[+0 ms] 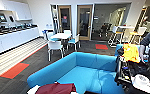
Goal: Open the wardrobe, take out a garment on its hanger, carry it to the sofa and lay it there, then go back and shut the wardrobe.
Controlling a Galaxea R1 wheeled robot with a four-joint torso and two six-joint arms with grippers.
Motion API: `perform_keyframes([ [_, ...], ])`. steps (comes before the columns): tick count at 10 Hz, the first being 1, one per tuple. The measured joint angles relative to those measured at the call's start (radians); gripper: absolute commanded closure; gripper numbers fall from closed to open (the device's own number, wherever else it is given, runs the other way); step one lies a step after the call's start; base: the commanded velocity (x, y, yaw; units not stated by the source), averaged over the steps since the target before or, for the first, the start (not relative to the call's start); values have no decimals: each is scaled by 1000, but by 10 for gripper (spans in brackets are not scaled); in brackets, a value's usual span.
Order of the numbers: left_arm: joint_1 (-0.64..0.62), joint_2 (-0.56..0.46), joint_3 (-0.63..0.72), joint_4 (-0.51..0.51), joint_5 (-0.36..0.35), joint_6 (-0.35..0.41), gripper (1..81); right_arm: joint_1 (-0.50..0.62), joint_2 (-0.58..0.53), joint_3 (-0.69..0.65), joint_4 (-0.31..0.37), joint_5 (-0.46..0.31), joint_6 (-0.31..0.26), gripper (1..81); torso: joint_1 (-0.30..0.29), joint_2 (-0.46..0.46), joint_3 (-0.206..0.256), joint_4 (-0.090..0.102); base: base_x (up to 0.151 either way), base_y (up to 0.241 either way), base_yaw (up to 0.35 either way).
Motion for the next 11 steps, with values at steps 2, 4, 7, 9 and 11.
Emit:
perform_keyframes([
  [2,-1,-2,0,0,0,0,10,-2,1,0,0,0,3,10,0,0,0,0,0,0,166],
  [4,0,-2,0,0,1,0,10,-1,-1,-1,0,-2,0,10,0,0,0,0,0,0,167],
  [7,0,-5,3,0,3,0,10,0,0,-3,0,-2,1,10,0,0,0,0,0,0,175],
  [9,0,-4,3,1,3,0,10,0,1,-4,0,-1,1,10,0,0,0,0,0,0,192],
  [11,-3,-4,3,1,4,0,10,0,2,-5,0,-2,2,10,0,0,0,0,0,0,243],
])
